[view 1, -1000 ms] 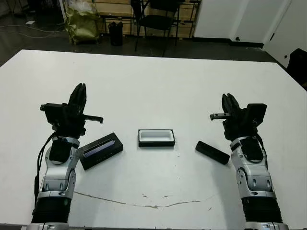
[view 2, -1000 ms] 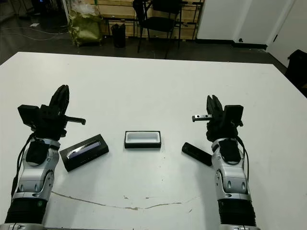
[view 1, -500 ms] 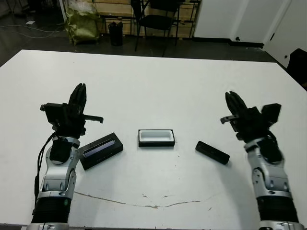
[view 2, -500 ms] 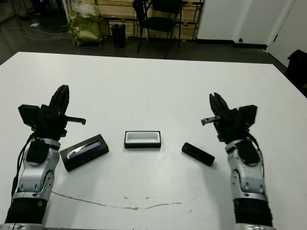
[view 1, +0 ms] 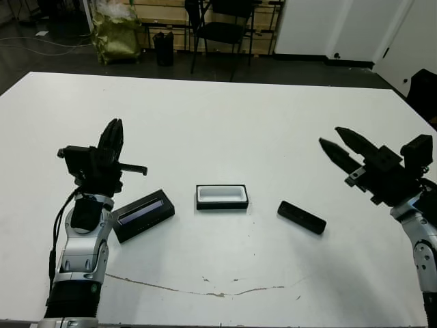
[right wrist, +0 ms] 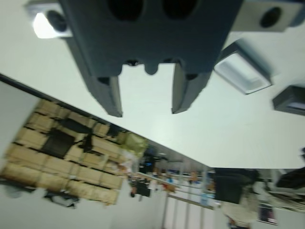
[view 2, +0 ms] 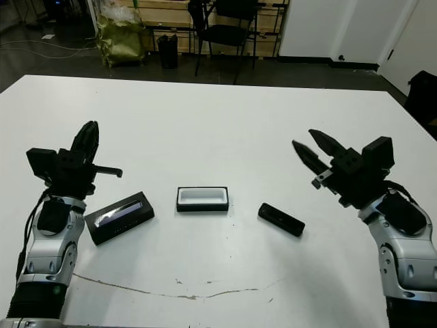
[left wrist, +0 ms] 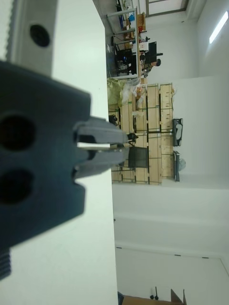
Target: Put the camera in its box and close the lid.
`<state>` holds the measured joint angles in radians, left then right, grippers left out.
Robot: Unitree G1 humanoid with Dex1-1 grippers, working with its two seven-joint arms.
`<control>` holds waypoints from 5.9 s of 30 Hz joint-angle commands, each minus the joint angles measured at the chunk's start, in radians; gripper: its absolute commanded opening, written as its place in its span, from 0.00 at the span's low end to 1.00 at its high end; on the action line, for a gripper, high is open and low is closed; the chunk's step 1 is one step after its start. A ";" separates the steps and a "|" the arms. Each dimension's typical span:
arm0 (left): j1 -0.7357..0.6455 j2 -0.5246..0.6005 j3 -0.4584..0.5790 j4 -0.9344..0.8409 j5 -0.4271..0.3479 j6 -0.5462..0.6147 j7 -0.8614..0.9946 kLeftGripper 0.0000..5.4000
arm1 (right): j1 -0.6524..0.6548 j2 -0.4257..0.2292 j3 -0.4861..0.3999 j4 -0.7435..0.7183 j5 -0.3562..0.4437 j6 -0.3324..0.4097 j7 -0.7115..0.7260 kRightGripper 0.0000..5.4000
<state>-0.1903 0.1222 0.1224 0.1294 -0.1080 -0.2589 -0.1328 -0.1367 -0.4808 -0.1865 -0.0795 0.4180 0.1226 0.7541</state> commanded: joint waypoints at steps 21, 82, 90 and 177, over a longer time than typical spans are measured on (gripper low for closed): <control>0.007 0.008 0.004 0.020 0.004 0.003 -0.004 0.00 | -0.067 -0.113 0.030 0.638 -0.057 -0.244 0.447 1.00; 0.030 0.018 0.001 -0.075 0.033 0.143 0.018 0.00 | -0.055 -0.086 0.099 0.734 -0.087 -0.264 0.614 0.12; 0.040 0.010 0.002 -0.105 0.032 0.173 0.021 0.00 | -0.046 -0.093 0.114 0.729 -0.122 -0.343 0.594 0.00; 0.037 -0.002 -0.016 -0.102 0.029 0.179 0.047 0.00 | -0.383 -0.046 0.247 1.292 -0.346 -0.518 0.764 0.96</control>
<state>-0.1581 0.1199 0.1072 0.0263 -0.0851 -0.1017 -0.0899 -0.5376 -0.5270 0.0323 1.1847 0.1350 -0.4185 1.5501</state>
